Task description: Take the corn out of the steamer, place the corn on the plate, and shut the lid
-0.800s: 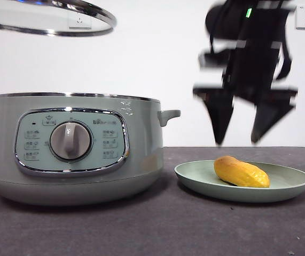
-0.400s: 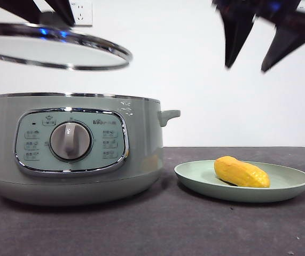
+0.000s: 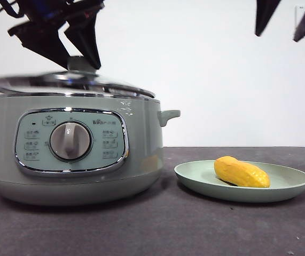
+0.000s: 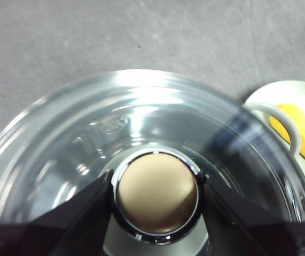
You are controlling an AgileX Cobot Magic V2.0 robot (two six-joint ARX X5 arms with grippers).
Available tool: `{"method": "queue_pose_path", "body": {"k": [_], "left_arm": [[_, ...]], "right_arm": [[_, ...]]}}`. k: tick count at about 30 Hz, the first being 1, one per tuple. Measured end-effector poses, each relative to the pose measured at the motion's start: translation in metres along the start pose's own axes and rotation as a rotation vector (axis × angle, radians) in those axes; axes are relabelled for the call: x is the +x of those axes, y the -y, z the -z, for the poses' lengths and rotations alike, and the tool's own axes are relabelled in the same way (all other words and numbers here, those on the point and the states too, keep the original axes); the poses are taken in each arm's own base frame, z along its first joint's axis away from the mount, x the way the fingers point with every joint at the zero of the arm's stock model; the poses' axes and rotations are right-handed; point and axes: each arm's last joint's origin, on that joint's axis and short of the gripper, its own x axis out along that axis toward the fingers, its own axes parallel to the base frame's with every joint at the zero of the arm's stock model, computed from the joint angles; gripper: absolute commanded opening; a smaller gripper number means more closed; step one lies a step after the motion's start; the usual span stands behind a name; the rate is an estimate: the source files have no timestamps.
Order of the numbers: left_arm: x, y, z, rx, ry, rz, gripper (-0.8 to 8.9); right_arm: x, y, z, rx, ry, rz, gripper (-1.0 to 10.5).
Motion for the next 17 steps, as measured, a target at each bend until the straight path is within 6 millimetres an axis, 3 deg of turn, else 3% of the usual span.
{"method": "queue_pose_path", "body": {"k": [17], "left_arm": [[0.0019, 0.0054, 0.0026, 0.008, -0.064, 0.034, -0.09]], "right_arm": [[0.0003, 0.0025, 0.0000, 0.004, -0.002, 0.010, 3.5]]}}
